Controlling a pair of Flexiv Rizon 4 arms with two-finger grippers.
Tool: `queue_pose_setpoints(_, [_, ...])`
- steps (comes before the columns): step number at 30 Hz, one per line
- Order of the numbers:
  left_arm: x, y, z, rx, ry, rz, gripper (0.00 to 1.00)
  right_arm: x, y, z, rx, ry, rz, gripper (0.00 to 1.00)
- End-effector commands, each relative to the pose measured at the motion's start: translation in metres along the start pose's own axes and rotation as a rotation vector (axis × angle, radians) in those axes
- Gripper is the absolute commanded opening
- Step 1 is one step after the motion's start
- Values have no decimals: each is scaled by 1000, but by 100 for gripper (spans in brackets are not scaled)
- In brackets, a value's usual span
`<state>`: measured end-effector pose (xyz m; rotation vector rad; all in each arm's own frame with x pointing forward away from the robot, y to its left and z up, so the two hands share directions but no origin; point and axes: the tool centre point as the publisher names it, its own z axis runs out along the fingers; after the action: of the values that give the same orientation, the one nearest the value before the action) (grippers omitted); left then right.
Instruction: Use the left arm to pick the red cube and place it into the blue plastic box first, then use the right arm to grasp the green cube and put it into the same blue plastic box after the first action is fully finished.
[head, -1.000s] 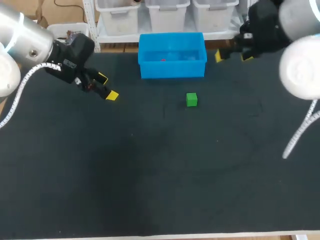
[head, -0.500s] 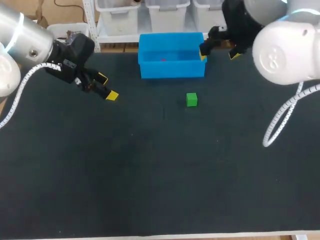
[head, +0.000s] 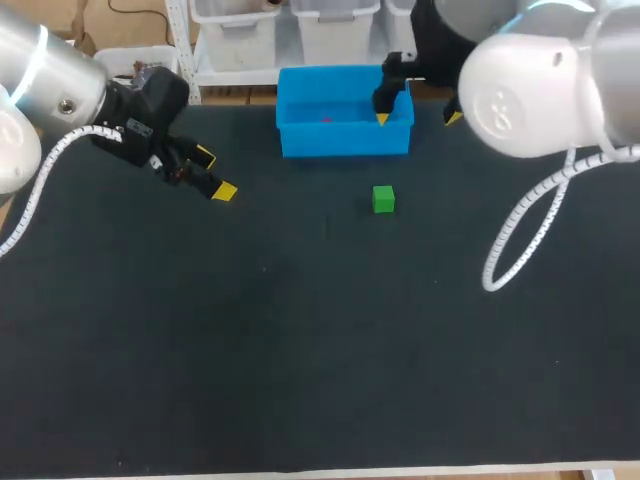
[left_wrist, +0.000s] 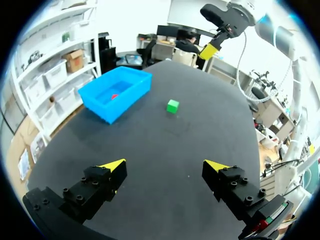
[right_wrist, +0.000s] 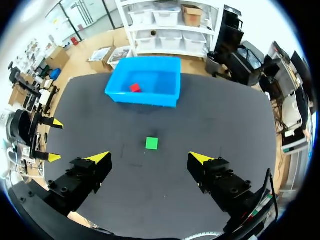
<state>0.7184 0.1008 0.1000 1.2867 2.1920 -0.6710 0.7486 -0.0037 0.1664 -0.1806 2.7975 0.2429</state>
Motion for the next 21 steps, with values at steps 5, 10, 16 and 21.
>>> queue_pose_setpoints(5, [2,0,0,1,-7,3,100,-7,8,6,85,69,28,100])
queue_pose_setpoints(10, [2,0,0,1,-7,3,100,-12,12,6,100,90,27,100])
queue_pose_setpoints(16, [2,0,0,1,-7,3,100,-15,14,6,117,130,42,100])
queue_pose_setpoints(21, [2,0,0,1,-7,3,100,-18,15,5,130,160,46,100])
